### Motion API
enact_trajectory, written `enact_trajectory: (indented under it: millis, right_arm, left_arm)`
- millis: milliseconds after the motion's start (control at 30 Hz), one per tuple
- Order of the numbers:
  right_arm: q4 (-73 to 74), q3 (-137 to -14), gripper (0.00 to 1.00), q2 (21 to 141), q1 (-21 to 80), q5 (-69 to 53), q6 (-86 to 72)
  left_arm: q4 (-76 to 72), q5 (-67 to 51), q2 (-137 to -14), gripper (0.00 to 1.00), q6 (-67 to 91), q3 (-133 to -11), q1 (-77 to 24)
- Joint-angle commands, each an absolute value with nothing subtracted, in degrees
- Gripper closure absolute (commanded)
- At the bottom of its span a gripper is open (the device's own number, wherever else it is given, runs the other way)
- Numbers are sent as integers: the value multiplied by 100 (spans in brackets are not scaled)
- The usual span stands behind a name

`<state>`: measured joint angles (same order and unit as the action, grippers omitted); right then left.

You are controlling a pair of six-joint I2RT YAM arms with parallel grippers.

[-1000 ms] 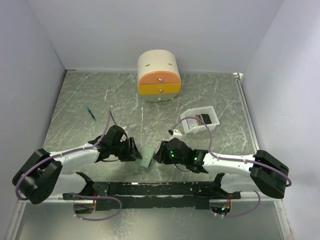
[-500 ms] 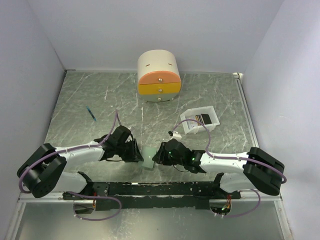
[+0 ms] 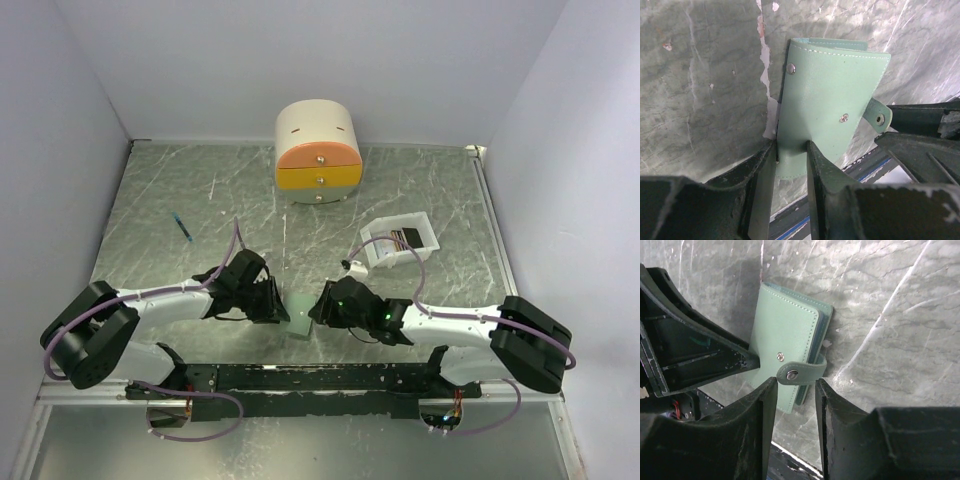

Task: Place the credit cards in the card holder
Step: Close the card holder at the center of the board.

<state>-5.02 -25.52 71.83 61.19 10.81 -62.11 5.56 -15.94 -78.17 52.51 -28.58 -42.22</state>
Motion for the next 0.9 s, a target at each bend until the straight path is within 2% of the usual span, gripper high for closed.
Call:
enact_trajectory:
  millis: [0,500,867]
  right_arm:
    - [-525,-2690,64,7203,6005,1256,-6160]
    - [-1280,-2942,69,7836,5863,548,-5719]
    - [-1274,-3047,72,8094,5865,355,-5701]
  left_arm:
    - [901,-1136,-8001,62,5180,-2747,-4295]
    - [972,-1151,-8108,62,5151,-2867,-4309]
    - [898,-1181,-8135,63,5159,-2851,-4320]
